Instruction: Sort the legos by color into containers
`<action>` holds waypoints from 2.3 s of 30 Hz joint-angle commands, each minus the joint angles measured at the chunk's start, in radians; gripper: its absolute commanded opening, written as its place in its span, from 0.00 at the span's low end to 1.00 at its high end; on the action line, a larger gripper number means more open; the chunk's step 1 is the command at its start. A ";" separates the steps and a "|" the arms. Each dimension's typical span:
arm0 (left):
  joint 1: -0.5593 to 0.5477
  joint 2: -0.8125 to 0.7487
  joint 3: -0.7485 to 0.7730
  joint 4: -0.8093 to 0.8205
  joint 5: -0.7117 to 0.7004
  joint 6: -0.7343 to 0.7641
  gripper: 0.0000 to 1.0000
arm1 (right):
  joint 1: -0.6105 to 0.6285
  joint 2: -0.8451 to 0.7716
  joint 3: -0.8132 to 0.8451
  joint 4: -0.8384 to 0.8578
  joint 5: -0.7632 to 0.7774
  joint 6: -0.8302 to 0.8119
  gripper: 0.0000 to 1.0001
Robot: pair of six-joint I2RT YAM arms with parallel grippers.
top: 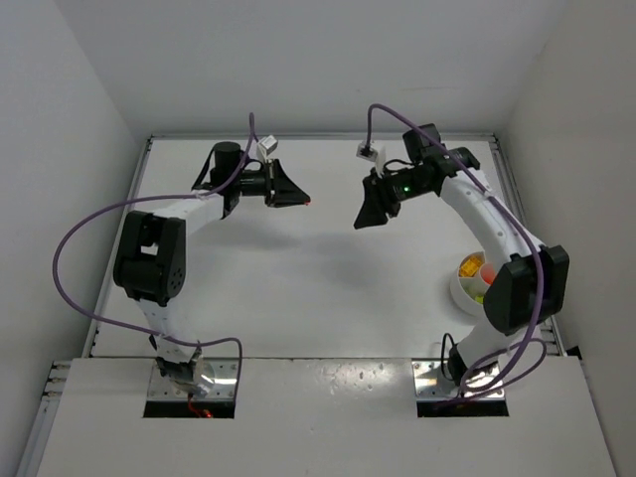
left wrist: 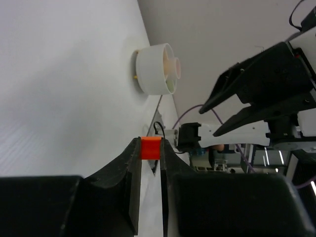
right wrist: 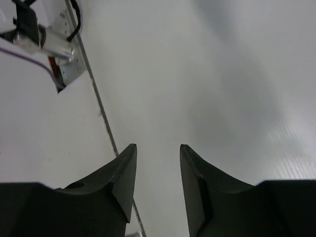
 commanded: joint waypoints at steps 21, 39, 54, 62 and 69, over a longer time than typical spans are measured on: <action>-0.025 -0.032 -0.037 0.042 0.118 -0.194 0.00 | 0.226 0.107 0.044 0.539 0.244 0.219 0.54; -0.025 -0.041 -0.037 -0.014 0.127 -0.165 0.00 | 0.264 0.154 0.044 0.539 0.266 0.214 0.56; -0.034 -0.059 -0.037 -0.034 0.127 -0.146 0.00 | 0.283 0.192 0.055 0.579 0.275 0.259 0.53; -0.043 -0.069 -0.037 -0.034 0.118 -0.146 0.00 | 0.292 0.192 0.055 0.588 0.318 0.259 0.35; -0.053 -0.089 -0.057 -0.034 0.118 -0.137 0.28 | 0.292 0.190 0.055 0.609 0.350 0.269 0.10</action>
